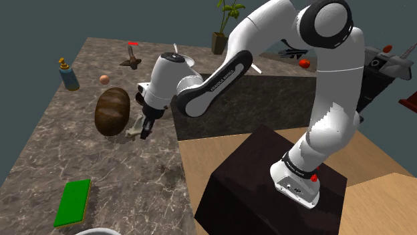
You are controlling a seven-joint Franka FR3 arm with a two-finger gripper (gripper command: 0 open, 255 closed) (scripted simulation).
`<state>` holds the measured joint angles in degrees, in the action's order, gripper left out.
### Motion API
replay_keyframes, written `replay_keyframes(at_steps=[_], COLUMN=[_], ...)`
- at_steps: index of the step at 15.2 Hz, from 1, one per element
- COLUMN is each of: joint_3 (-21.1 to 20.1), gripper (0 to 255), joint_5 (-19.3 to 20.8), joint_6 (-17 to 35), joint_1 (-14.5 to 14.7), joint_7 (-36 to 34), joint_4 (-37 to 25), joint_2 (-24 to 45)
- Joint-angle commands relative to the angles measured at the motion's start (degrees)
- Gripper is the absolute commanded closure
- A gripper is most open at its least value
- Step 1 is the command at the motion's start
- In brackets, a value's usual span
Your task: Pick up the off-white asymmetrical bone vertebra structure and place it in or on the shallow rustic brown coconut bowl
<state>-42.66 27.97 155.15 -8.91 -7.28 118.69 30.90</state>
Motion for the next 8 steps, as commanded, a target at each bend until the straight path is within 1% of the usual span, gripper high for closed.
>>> replay_keyframes(at_steps=[1, 4, 8], joint_3=[-0.7, -0.8, -0.7], gripper=[255, 255, 255], joint_5=[-0.8, -1.4, -2.0], joint_6=[-1.0, -2.5, -5.0], joint_1=[-2.6, -5.6, -8.9], joint_7=[3.2, 7.5, 13.0], joint_4=[-1.0, -3.5, -7.9], joint_2=[0.6, 2.6, 5.5])
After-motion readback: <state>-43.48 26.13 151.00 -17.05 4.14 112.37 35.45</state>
